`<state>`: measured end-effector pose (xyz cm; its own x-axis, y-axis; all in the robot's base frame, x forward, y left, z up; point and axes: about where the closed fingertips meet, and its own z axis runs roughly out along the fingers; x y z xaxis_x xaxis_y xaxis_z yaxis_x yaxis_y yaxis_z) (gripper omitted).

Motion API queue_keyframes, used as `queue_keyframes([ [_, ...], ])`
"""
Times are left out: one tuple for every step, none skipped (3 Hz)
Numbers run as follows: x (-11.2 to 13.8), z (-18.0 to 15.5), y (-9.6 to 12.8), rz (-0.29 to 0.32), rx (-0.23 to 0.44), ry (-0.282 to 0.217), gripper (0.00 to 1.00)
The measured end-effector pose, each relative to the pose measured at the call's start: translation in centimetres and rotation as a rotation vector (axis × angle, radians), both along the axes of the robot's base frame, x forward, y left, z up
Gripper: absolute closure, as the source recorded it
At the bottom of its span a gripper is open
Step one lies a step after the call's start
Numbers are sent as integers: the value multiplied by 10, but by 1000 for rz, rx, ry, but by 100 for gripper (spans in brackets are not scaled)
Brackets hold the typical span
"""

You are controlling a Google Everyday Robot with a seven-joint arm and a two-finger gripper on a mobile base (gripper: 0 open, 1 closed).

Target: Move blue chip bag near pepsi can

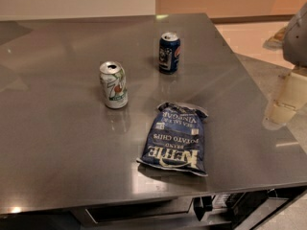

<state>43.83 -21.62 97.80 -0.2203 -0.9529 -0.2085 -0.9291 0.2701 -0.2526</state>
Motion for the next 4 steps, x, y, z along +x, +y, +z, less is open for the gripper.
queue_keyframes([
  [0, 0, 0, 1, 0, 0, 0],
  [3, 0, 12, 62, 6, 13, 0],
  [12, -12, 39, 161, 25, 43, 0],
  [25, -30, 67, 267, 28, 63, 0],
])
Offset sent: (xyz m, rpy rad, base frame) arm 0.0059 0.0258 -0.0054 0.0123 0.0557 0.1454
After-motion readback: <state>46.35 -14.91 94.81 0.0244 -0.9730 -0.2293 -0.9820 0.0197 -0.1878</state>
